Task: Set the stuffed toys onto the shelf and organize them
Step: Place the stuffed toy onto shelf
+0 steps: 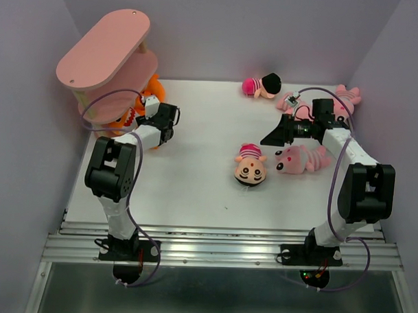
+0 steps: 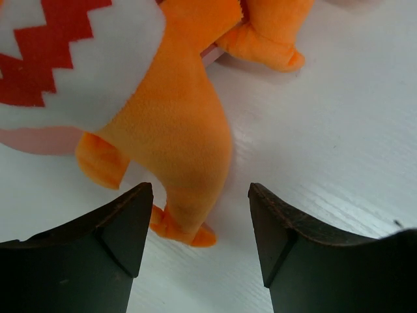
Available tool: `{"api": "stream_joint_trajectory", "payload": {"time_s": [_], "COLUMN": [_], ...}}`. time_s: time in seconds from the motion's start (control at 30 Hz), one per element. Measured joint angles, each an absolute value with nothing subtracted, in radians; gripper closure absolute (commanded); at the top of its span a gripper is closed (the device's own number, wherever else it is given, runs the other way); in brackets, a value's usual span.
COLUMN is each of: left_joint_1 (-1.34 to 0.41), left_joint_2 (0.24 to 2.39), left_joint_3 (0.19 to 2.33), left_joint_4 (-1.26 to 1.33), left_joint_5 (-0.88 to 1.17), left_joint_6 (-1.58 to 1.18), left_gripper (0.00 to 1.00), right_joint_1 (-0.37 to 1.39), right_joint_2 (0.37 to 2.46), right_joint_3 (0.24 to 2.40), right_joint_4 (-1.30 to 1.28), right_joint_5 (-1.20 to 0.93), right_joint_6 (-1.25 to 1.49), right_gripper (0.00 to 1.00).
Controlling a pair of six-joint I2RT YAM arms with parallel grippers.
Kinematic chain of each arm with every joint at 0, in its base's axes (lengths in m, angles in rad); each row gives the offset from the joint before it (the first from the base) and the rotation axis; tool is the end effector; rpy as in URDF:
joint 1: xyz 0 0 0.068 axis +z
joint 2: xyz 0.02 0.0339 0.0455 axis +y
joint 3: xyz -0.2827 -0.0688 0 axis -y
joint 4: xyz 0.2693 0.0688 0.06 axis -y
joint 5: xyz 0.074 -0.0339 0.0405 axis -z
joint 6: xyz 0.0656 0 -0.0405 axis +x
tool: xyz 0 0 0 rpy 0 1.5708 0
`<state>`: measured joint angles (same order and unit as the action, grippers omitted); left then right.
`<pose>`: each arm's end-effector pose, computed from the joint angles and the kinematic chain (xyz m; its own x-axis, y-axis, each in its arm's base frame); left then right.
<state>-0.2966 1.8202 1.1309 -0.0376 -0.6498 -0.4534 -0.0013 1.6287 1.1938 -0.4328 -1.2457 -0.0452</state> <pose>0.4229 -0.0877 0.1786 -0.4839 -0.2168 -0.8479 -0.4579 0.8884 0.0341 0.3673 0.0617 0.2642 -0.7344 -0.0135 -0.6786 -0.6461 0.3199 0.6929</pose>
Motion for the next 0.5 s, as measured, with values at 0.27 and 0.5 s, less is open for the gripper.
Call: {"api": "stream_joint_trajectory", "payload": {"time_s": [0.27,0.5], "left_joint_1": [-0.297,-0.297], "left_joint_2": [1.899,1.950], "left_joint_3": [1.249,1.314], "left_joint_4": [-0.076,-0.133], "left_joint_5": [-0.665,-0.675], "left_joint_6": [-0.422,-0.422], "left_gripper": [0.33,0.33], "right_joint_1": [-0.001,-0.002], "right_joint_2": [1.629,1.629], "right_joint_3": [1.194,1.194], "right_joint_4": [-0.433,-0.433], "right_joint_5": [-1.246,-1.246], "right_joint_6": [-0.045,-0.046], "right_gripper": [0.00,0.00]}}
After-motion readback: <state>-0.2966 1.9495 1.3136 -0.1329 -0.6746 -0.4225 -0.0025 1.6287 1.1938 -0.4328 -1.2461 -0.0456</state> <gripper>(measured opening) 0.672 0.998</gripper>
